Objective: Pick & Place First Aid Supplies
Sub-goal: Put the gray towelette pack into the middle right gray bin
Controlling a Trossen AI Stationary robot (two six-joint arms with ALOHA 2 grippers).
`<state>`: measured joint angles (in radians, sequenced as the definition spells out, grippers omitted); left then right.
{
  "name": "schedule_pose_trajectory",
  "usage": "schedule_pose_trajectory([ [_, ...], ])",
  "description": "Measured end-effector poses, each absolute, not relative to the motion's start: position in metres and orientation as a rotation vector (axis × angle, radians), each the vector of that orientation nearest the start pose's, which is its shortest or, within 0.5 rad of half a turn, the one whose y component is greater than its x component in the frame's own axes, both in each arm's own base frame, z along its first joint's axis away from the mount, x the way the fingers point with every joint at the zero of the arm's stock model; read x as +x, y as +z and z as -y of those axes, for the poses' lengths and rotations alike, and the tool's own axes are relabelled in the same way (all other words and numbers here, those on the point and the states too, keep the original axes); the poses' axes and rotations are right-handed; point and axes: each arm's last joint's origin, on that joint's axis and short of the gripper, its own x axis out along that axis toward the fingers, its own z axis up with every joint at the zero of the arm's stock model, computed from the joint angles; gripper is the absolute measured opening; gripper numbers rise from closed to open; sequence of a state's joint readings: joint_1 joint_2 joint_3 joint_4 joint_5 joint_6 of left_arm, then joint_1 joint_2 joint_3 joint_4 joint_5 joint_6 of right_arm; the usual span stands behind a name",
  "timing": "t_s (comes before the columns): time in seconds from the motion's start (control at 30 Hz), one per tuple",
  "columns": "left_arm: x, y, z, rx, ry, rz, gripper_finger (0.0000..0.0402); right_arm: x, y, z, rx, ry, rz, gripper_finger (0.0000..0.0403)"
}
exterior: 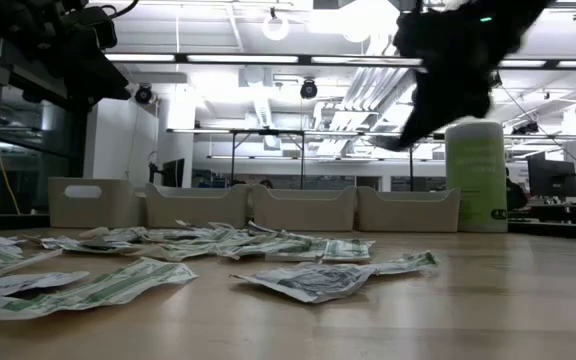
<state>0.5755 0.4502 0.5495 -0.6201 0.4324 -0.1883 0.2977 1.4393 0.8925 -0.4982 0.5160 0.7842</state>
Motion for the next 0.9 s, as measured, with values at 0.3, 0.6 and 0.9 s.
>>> schedule_pose_trajectory([
  [0.3, 0.092, 0.256, -0.045, -0.436, 0.183, -0.443, 0.0112, 0.294, 0.224, -0.006, 0.223, -0.536, -0.642, 0.0000],
  [0.6, 0.092, 0.256, -0.045, -0.444, 0.185, -0.442, 0.0112, 0.299, 0.236, 0.061, 0.087, -0.530, -0.562, 0.0000],
  [0.9, 0.092, 0.256, -0.045, -0.488, 0.201, -0.437, 0.0112, 0.294, 0.230, 0.117, -0.062, -0.512, -0.583, 0.0000],
])
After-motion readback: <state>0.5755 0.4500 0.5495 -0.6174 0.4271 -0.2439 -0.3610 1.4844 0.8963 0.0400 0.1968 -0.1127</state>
